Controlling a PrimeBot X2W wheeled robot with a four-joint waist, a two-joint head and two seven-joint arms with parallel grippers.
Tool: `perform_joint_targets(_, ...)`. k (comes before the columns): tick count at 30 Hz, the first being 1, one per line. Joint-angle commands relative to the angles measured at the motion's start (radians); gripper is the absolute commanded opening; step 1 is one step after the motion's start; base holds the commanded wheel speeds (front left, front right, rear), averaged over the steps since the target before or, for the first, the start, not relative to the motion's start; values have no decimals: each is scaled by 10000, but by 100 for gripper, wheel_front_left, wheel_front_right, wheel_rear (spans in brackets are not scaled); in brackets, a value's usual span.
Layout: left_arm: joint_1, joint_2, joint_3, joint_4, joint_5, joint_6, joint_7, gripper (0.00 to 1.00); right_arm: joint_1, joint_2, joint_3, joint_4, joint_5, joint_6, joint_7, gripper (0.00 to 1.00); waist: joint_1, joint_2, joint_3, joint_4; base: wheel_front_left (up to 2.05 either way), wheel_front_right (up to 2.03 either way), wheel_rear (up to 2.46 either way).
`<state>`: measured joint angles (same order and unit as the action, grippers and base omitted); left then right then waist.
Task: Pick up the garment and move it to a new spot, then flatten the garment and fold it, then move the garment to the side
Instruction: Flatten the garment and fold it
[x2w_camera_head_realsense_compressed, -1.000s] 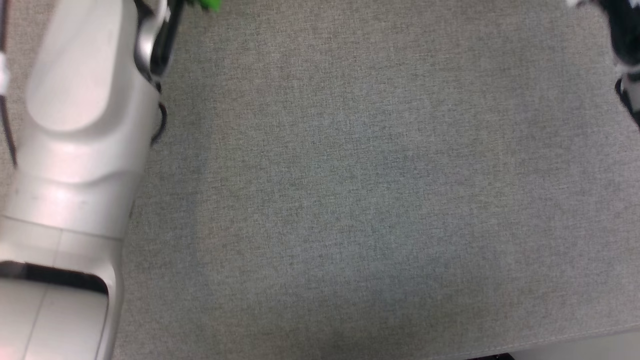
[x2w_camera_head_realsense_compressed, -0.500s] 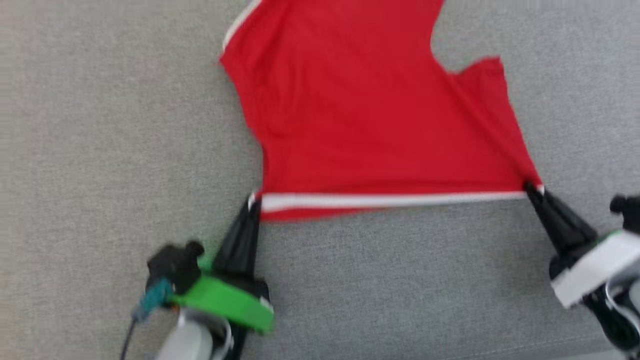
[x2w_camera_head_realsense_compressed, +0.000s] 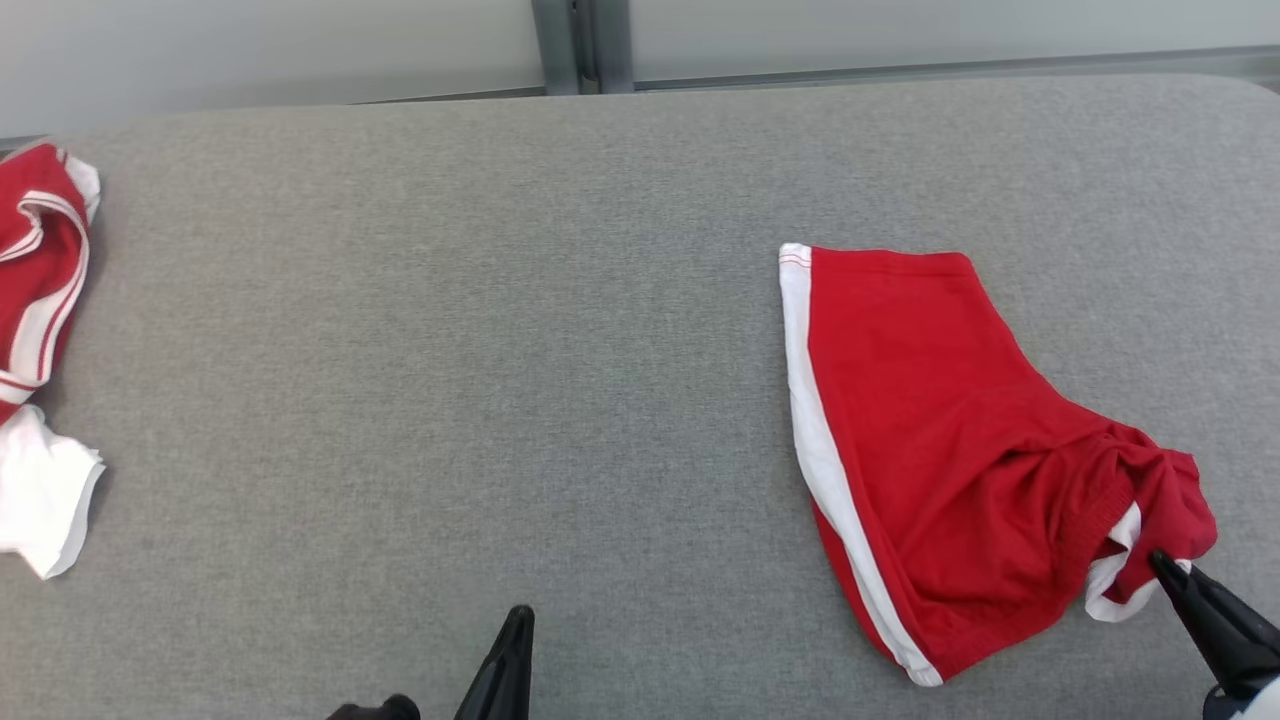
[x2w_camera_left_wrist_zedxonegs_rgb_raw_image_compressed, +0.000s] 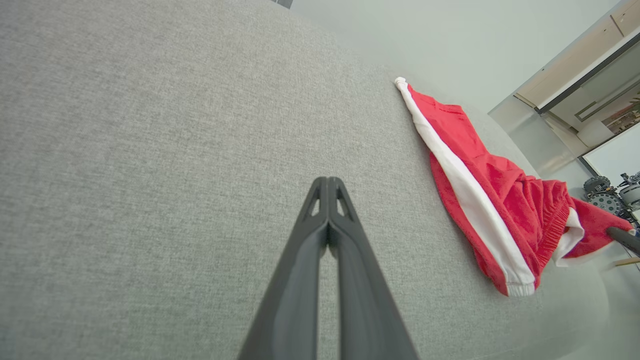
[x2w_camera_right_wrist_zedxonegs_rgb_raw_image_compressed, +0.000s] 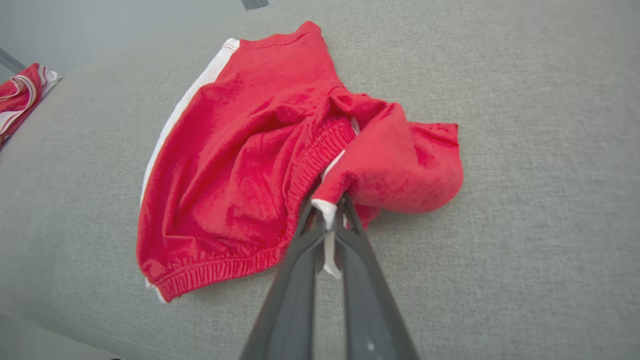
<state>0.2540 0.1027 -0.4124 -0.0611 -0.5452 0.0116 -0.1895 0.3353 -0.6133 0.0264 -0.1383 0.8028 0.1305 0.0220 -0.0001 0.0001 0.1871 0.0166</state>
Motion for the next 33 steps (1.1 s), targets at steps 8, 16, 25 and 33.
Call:
perform_joint_targets(8, -861, -78, -276, -16, 107, -80, 313, 0, -951, 560, -131, -572, -674, 2, 1274, 0, 1, -1, -387, 685, 0, 0, 0)
perform_joint_targets(16, -846, 44, -287, -28, 130, 13, 356, 0, -1141, 818, 79, -867, -967, 2, 1600, 0, 1, -1, -572, 476, 0, 0, 0)
perform_joint_targets(25, -1170, 315, -31, 159, 325, 229, 218, 0, -1787, 1243, 921, -1181, -1009, 3, 1682, 0, 1, -1, -1037, 84, 0, 0, 0)
perform_joint_targets(33, -2295, 671, 89, 1247, 735, 109, 301, 0, -4165, 2375, 2735, -586, -760, 3, 1637, 0, 1, -1, -1412, -153, 0, 0, 0)
